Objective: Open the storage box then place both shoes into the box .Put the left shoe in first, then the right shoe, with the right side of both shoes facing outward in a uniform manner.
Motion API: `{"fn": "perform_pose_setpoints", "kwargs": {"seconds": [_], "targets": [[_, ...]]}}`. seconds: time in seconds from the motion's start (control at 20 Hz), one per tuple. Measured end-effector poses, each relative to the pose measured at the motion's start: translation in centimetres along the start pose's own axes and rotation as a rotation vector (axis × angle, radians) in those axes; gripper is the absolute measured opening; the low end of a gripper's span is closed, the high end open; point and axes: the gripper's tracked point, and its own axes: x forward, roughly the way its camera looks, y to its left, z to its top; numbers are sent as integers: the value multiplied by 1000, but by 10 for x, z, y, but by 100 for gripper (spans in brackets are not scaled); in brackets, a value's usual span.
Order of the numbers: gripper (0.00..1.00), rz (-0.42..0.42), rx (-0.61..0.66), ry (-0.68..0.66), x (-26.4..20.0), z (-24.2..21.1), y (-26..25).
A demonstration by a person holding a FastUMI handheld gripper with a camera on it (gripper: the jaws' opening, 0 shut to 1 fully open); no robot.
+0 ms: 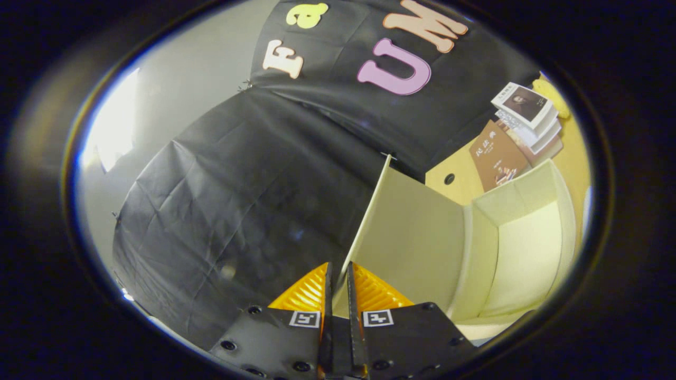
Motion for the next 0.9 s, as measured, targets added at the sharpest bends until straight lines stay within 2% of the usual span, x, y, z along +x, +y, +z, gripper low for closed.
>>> {"fn": "perform_pose_setpoints", "kwargs": {"seconds": [0.2, 0.35, 0.5, 0.65, 0.9], "targets": [[15, -8, -27, 38, 16, -20, 8], [57, 26, -28, 92, 19, -33, 19], [98, -14, -90, 69, 11, -29, 9], [99, -37, -129, 40, -1, -18, 2], [99, -148, -242, -44, -43, 18, -34]]}}
